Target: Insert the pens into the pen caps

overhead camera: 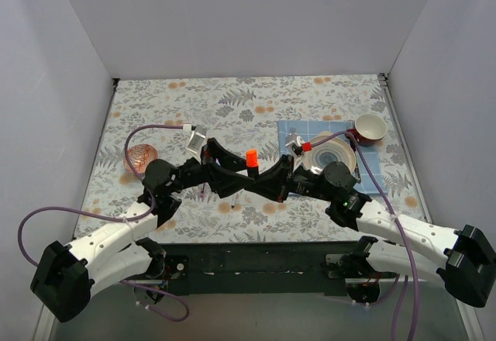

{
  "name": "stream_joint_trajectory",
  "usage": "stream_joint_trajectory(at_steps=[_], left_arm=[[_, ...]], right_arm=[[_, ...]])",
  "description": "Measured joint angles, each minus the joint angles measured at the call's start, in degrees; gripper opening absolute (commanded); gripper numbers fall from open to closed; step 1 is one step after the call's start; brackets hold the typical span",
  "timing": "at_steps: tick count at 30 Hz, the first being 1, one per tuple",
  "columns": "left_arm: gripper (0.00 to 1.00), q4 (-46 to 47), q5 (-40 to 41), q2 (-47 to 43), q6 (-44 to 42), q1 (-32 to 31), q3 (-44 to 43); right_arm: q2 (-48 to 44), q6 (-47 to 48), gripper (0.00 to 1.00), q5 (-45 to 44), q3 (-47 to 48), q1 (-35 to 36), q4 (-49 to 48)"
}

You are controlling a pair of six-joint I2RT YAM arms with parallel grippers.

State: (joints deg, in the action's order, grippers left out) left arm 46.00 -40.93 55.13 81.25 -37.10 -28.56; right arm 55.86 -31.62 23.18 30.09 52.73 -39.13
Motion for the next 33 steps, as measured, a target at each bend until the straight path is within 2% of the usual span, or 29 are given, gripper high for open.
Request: stream_joint_trajectory(at_steps=[7, 14, 19, 22, 23, 24, 26, 30, 33], left_arm=[[0.76, -6.6, 1.4, -3.8, -4.4, -0.1, -2.8], [0.69, -14.4, 4.8, -2.9, -7.0, -0.1, -9.9], [0.56, -16.5, 5.6, -2.3, -7.6, -0.1, -10.4], [0.36, -17.1, 5.5, -1.9, -8.1, -0.2, -10.5], [0.20, -17.2, 5.2, -1.8, -8.2, -0.1, -10.5], [0.11, -17.3, 4.7, -1.6, -8.3, -0.1, -10.6], [0.00, -17.1, 2.9, -1.2, -8.7, -0.2, -10.6], [0.00, -14.0, -0.5, -1.2, -7.2, 0.0, -9.9], [0.00, -5.1, -1.7, -1.1, -3.1, 0.1, -6.0]], right_arm=[[0.1, 0.3, 0.01, 0.6, -0.3, 0.0, 0.1], [1.3, 0.3, 0.01, 2.1, -0.3, 0.0, 0.1], [1.4, 0.3, 0.01, 3.0, -0.3, 0.0, 0.1], [1.4, 0.3, 0.01, 3.7, -0.3, 0.0, 0.1], [1.4, 0.3, 0.01, 4.0, -0.3, 0.0, 0.1], [1.4, 0.3, 0.01, 4.2, -0.3, 0.0, 0.1], [1.4, 0.3, 0.01, 4.5, -0.3, 0.0, 0.2], [1.3, 0.3, 0.01, 5.8, -0.3, -0.1, -0.2], [0.9, 0.0, 0.01, 7.8, -0.2, -0.2, 0.0]])
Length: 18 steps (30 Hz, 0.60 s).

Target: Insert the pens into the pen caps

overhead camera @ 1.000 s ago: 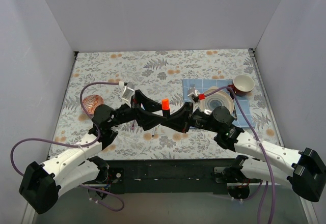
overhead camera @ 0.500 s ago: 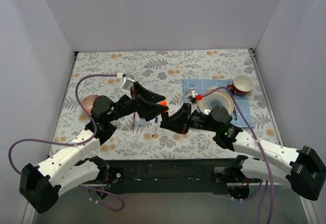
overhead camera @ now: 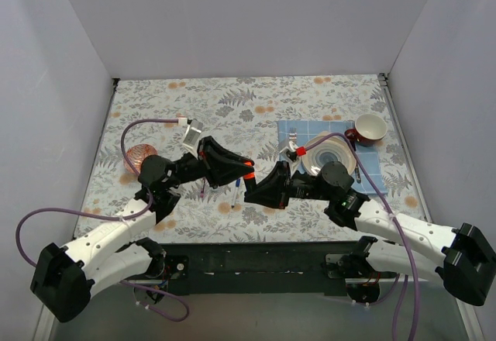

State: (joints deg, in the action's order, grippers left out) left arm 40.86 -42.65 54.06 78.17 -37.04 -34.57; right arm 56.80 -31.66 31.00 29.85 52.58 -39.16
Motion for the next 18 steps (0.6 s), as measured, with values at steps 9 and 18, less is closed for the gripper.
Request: stream_joint_trajectory(at_steps=[9, 18], left_arm=[[0.00, 17.2, -1.4, 5.4, 15.0, 1.0, 3.6], [0.00, 20.9, 3.8, 5.3, 18.5, -0.5, 7.7]], right_arm=[[0.0, -1.2, 0.01, 6.5, 3.9, -2.3, 6.5], [0.0, -2.6, 0.01, 11.7, 5.1, -4.9, 9.8]])
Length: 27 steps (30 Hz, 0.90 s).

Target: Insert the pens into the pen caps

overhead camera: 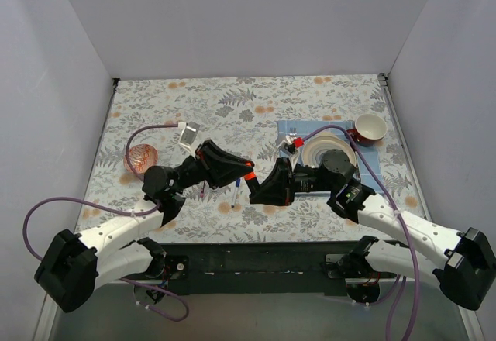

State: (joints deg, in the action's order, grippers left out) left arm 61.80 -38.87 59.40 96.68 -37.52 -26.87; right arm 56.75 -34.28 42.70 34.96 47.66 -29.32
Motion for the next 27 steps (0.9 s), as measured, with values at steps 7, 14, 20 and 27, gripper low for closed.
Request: stream_joint_trajectory(at_steps=[7, 14, 20, 27], left_arm=[[0.00, 5.3, 12.2, -2.2, -1.3, -5.2, 6.6], [0.00, 13.4, 21.0, 3.2, -2.4, -9.2, 7.9], [0.00, 18.9, 27.2, 8.5, 0.3, -12.1, 9.9], [0.00, 19.0, 32.5, 11.7, 0.8, -14.9, 8.1]], right_arm=[[0.4, -0.1, 0.01, 2.7, 1.3, -0.4, 3.1], [2.5, -1.2, 0.01, 4.2, 2.1, -1.4, 2.3], [2.5, -1.9, 0.01, 6.3, 2.1, -3.3, 5.6], [1.5, -4.0, 0.01, 10.9, 2.1, -8.0, 7.0]])
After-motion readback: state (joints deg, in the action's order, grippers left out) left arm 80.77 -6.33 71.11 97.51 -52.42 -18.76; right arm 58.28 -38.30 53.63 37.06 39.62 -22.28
